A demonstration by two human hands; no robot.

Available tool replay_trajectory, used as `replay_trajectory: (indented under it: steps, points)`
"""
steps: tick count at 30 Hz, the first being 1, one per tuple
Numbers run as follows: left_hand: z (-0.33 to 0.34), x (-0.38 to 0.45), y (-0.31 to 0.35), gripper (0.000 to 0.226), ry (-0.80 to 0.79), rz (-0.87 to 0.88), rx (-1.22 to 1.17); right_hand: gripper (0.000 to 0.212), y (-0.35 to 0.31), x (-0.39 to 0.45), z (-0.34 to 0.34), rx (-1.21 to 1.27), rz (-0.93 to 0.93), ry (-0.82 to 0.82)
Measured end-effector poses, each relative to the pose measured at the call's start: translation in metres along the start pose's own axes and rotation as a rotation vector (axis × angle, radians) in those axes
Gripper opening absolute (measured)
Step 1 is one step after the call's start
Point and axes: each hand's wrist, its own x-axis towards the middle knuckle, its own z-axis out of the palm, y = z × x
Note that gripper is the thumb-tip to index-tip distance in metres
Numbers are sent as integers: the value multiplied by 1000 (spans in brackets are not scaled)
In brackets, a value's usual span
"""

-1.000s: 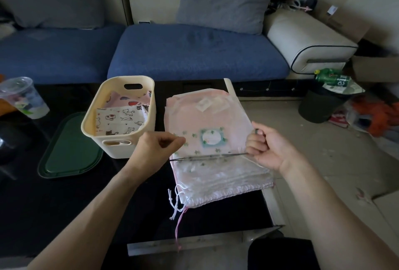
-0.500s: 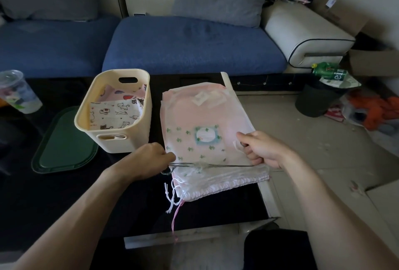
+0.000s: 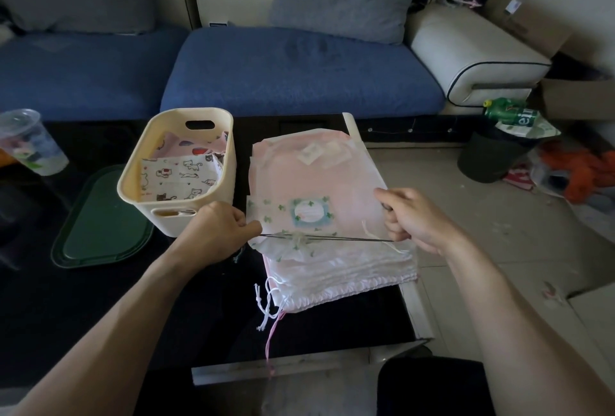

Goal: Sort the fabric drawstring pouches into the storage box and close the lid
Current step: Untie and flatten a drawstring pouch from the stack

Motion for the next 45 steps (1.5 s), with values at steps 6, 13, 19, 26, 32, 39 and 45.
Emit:
replay_trajectory:
  steps: [6, 13, 19, 26, 32, 39, 45]
  points:
    - [-5, -1, 8, 35, 89, -36, 92, 43, -3, -2, 5, 30, 17, -9]
    - [1, -2, 8, 36, 79, -7, 117, 45, -4, -9, -7, 68, 134, -77]
    - [1, -9, -2, 47, 19, -1, 258, 41, -5, -11, -3, 75, 322, -220]
    - [-1, -17, 14, 14, 38, 76, -365, 39, -14, -11, 16, 104, 293, -518]
    - [7, -26, 6, 55, -17, 146, 95, 33, -16, -10, 37, 404, 78, -529]
    - [27, -46, 19, 30, 130, 50, 197, 25, -16, 24, 56, 518, -89, -106]
    - [32, -47, 23, 38, 108, 87, 197, 40, -10, 25, 54, -640, -202, -4]
